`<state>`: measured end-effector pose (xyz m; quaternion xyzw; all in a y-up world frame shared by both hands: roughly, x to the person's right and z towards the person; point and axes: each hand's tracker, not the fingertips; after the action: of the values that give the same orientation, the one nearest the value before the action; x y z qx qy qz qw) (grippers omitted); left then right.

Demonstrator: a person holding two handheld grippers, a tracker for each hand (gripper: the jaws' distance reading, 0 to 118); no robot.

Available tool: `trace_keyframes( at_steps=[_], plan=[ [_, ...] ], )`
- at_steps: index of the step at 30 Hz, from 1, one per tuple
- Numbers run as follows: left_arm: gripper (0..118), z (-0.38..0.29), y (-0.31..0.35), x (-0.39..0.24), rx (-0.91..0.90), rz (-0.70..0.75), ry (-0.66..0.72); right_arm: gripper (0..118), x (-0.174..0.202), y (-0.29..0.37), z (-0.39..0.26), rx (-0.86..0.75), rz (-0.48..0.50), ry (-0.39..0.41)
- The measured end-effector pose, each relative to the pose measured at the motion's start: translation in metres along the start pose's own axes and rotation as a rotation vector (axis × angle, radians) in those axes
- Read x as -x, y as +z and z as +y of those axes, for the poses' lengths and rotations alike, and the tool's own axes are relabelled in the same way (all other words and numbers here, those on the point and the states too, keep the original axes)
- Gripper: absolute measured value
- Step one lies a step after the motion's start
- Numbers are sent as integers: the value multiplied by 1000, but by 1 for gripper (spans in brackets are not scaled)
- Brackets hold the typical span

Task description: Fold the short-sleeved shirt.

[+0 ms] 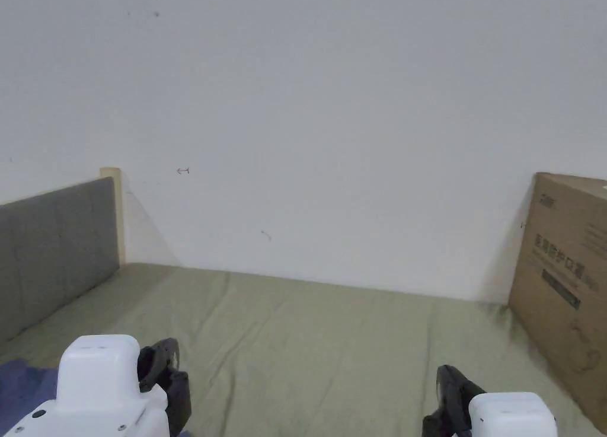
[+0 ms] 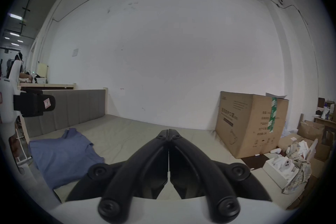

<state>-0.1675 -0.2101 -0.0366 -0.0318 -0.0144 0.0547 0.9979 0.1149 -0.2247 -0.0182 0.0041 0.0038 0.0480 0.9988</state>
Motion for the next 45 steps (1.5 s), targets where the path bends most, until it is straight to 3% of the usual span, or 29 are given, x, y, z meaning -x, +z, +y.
trace_keyframes(
  at_steps=[10, 19, 28, 34, 39, 40, 41, 42, 43, 44, 45],
  plan=[
    [0, -4, 50, 82, 26, 259, -21, 0, 84, -16, -3, 29, 236, -26],
    [0, -27, 38, 113, 143, 296, -5, 0, 120, -26, -10, 54, 296, -16],
    [0, -84, -67, 100, 461, 167, 12, 0, 113, -73, -44, 175, 260, -29],
    [0, -146, -175, 84, 735, 101, 85, 0, 94, -113, -75, 254, 204, -35],
    [2, -189, -241, 80, 837, 79, 193, 0, 80, -143, -104, 324, 152, -68],
    [6, -195, -250, 82, 850, 67, 234, 0, 77, -148, -110, 338, 146, -71],
    [36, -201, -259, 83, 884, 59, 262, 0, 75, -152, -116, 353, 141, -74],
    [83, -207, -266, 83, 912, 63, 258, 0, 74, -155, -121, 366, 138, -77],
    [118, -216, -272, 82, 975, 70, 222, 0, 73, -156, -126, 380, 138, -82],
    [111, -219, -278, 78, 890, 68, 215, 0, 73, -158, -131, 389, 138, -86],
    [110, -222, -286, 78, 925, 92, 179, 0, 73, -159, -135, 397, 137, -85]
  ],
)
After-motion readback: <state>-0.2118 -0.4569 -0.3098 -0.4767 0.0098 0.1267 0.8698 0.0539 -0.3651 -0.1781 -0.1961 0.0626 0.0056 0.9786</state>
